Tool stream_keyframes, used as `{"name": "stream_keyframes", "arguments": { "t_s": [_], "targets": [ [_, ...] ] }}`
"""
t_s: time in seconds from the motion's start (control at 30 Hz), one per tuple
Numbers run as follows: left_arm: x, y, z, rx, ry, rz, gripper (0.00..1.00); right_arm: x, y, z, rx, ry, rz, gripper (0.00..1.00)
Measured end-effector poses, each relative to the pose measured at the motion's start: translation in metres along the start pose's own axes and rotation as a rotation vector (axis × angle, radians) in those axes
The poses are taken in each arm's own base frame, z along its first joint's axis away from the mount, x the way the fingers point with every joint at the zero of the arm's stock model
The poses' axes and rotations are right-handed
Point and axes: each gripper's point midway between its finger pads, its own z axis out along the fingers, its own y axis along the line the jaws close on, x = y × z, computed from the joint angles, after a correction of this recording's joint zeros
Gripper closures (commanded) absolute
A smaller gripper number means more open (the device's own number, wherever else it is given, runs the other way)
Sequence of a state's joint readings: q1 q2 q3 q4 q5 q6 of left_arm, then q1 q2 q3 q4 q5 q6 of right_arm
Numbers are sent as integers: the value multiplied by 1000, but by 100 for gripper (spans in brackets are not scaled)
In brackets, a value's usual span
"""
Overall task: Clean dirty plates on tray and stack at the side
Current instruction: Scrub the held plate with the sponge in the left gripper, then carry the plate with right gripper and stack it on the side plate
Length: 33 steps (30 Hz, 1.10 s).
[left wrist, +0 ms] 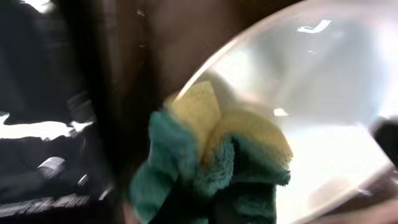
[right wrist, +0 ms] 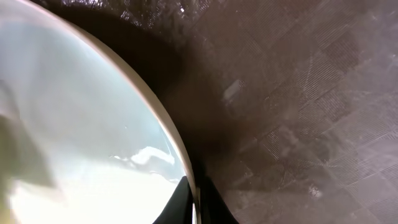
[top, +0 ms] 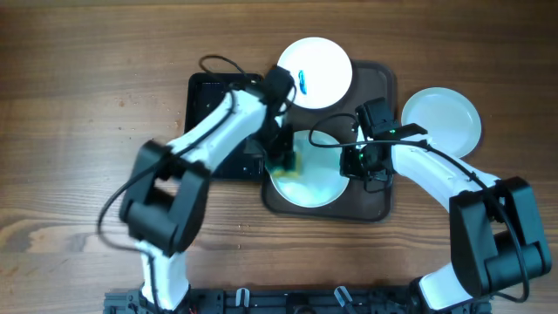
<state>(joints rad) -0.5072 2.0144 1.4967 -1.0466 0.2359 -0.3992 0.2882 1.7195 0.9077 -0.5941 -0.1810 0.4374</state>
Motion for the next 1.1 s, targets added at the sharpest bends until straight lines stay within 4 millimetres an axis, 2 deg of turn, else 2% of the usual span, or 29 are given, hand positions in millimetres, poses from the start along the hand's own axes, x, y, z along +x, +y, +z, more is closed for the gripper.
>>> {"name": "stream_keyframes", "arguments": {
  "t_s": [0.07, 0.13, 0.17, 0.23, 0.27, 0.3, 0.37, 0.47, 0.53, 0.63, 0.7, 0.77, 0.8, 0.9, 0.93, 1.0, 1.1],
  "targets": [
    [-6, 4, -34, 44, -75, -6, 96, -2, -4, -2, 25, -4, -23, 96],
    [-15, 14, -84, 128, -185, -37, 96, -2, -17, -7, 92, 2, -34, 96],
    [-18, 21, -96, 142, -217, -54, 96, -1, -22, -12, 120, 10, -36, 96],
    [-29, 51, -121, 142, -290, -127, 96, -9, -26, -28, 155, -22, -58, 96],
    [-33, 64, -124, 127, -306, -157, 96, -16, -24, -37, 159, -51, -73, 96],
    [-39, 87, -126, 92, -323, -206, 96, -29, -19, -54, 156, -108, -93, 96],
    [-43, 114, -120, 39, -320, -264, 96, -52, -7, -85, 145, -201, -117, 96],
    [-42, 134, -107, 7, -286, -312, 96, -76, 7, -113, 132, -285, -161, 96],
    [-44, 146, -108, 4, -290, -341, 96, -84, 12, -122, 126, -315, -175, 96],
    [-35, 150, -107, -8, -256, -346, 96, -94, 25, -128, 82, -355, -217, 96],
    [-27, 152, -105, -11, -224, -353, 96, -102, 55, -132, 16, -418, -283, 96],
    [-23, 155, -112, 19, -225, -371, 96, -110, 103, -139, -60, -517, -385, 96],
    [-22, 158, -121, 33, -247, -382, 96, -112, 128, -142, -82, -575, -432, 96],
    [-9, 159, -153, 55, -319, -381, 96, -118, 169, -145, -49, -712, -509, 96],
    [-2, 158, -162, 56, -336, -374, 96, -120, 188, -149, -21, -791, -563, 96],
    [8, 156, -171, 52, -342, -370, 96, -119, 210, -161, 48, -905, -647, 95],
    [11, 162, -171, 43, -338, -389, 96, -110, 233, -182, 187, -1039, -775, 96]
  ]
}}
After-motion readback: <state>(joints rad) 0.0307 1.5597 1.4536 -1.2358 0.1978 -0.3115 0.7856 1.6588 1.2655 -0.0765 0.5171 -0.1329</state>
